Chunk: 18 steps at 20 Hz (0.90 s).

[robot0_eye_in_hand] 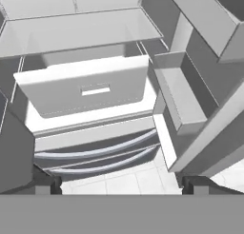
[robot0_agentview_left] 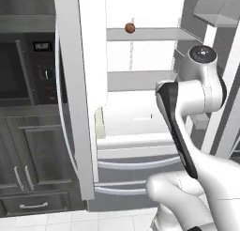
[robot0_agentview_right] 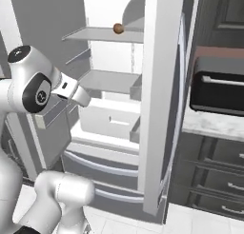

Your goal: Grab the onion and lemon wedge from the fridge, place them in the blender, close the lid, and turn on the blender to create a marinade.

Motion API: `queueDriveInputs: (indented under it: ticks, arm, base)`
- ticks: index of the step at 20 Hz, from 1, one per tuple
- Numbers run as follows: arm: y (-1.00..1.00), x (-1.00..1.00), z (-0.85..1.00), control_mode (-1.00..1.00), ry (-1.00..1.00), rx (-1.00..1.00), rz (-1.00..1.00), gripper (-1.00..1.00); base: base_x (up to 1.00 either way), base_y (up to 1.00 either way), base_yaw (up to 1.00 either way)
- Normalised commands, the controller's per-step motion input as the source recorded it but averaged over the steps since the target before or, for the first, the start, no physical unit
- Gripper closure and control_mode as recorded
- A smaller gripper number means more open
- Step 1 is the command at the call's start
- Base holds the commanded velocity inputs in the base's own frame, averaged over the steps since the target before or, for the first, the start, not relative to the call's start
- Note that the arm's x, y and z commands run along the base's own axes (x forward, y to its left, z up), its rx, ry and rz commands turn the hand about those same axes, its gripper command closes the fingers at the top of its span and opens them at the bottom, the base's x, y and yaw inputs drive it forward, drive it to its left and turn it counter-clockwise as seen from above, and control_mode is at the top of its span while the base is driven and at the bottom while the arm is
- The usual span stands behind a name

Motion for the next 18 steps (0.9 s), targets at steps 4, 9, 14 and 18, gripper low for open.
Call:
queueDriveInputs:
  ticks: [4, 9, 14, 18]
  arm:
    - [0.0, 0.0, 0.0, 1.0, 0.0, 0.0, 0.0, -1.0]
    - [0.0, 0.0, 0.0, 1.0, 0.0, 0.0, 0.0, -1.0]
    - [0.0, 0.0, 0.0, 1.0, 0.0, 0.0, 0.0, -1.0]
    - [0.0, 0.0, 0.0, 1.0, 0.0, 0.0, 0.0, -1.0]
  base:
    - [0.59, 0.28, -0.28]
    - [0.6, 0.26, -0.25]
    - [0.59, 0.16, -0.18]
    - [0.57, 0.15, -0.04]
